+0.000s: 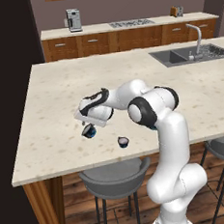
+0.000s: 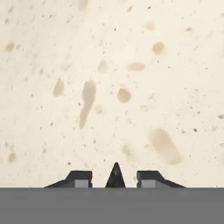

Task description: Stack the yogurt containers by placing the smaller containers on top of the larger containers.

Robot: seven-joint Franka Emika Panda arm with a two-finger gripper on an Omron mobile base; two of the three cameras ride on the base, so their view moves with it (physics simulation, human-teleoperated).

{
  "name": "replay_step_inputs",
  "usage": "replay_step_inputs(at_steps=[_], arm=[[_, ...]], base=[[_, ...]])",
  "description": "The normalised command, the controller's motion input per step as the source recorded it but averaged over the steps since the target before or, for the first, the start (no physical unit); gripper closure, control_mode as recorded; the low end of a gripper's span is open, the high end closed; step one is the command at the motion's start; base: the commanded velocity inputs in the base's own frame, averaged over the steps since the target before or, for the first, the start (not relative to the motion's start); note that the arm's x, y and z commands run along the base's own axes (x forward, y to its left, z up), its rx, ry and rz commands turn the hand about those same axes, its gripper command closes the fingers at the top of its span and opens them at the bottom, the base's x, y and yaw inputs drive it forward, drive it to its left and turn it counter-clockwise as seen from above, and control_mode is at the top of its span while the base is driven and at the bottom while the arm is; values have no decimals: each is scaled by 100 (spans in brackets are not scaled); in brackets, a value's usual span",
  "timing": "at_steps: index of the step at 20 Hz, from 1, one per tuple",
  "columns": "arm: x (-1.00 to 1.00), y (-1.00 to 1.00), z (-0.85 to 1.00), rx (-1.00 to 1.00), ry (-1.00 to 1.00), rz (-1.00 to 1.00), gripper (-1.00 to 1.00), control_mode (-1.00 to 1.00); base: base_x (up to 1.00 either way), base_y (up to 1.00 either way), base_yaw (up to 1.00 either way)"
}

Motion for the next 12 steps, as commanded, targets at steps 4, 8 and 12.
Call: replay_step_inputs(at_steps=[4,8,12], arm=[[0,9,-9,0,0,-6,100,-100],[0,7,-5,0,0,-8,100,-100],[0,5,-3,0,0,-9,100,-100]], base=[[0,0,0],[0,0,0],[0,0,0]])
